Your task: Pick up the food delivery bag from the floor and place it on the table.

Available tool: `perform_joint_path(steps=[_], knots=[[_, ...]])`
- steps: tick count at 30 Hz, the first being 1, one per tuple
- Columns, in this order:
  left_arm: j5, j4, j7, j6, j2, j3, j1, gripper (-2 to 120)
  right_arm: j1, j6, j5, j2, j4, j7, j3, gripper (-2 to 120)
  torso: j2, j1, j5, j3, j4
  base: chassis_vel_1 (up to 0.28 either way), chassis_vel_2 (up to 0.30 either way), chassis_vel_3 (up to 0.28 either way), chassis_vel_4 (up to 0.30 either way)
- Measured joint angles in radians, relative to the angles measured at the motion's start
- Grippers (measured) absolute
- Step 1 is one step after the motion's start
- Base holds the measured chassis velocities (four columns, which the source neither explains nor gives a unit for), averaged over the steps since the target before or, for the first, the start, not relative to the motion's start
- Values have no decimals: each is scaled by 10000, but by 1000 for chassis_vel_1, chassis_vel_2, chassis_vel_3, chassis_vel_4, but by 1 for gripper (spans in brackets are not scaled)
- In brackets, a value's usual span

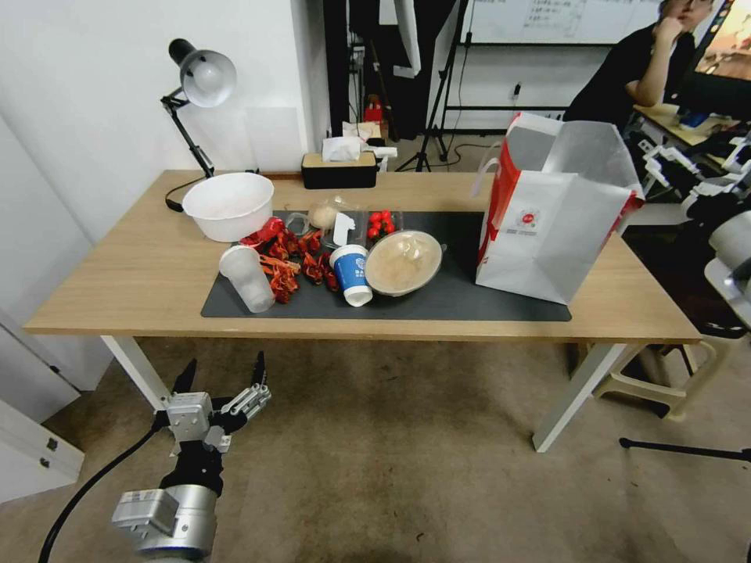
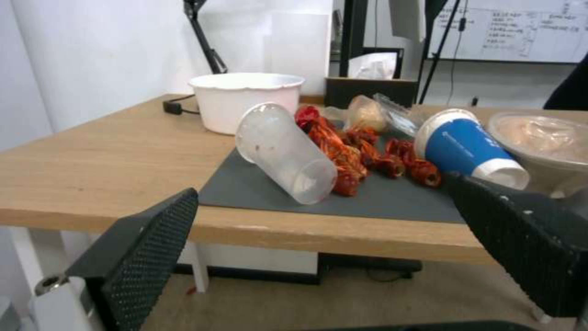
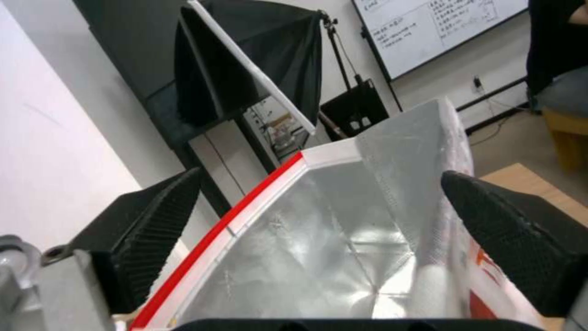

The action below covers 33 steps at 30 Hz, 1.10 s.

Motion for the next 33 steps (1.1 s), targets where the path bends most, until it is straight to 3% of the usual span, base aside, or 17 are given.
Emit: perform_joint_path(steps=[4, 9, 16, 25, 33], knots=[[6, -57, -59, 36, 1, -27, 5, 100, -401, -29, -516, -7, 167, -155, 262, 100, 0, 0, 0, 0, -1, 0, 0, 0, 0], [25, -165, -171, 205, -34, -27, 19, 100, -904, 234, -2110, -12, 505, -588, 465, 100, 0, 0, 1, 0, -1, 0, 0, 0, 0], [126, -214, -890, 312, -104, 34, -52, 100, -1579, 662, -4770, 172, 1542, -1029, 508, 100, 0, -1, -1, 0, 0, 0, 0, 0, 0], [203, -323, -947, 359, -125, 53, 20, 100, -2077, 883, -6342, 518, 1992, -1051, 365, 100, 0, 0, 0, 0, 0, 0, 0, 0, 0], [401, -439, -821, 472, -132, 76, 94, 100, -3415, 1609, -7876, 1113, 2673, -1078, 489, 100, 0, 0, -1, -1, 0, 0, 0, 0, 0]])
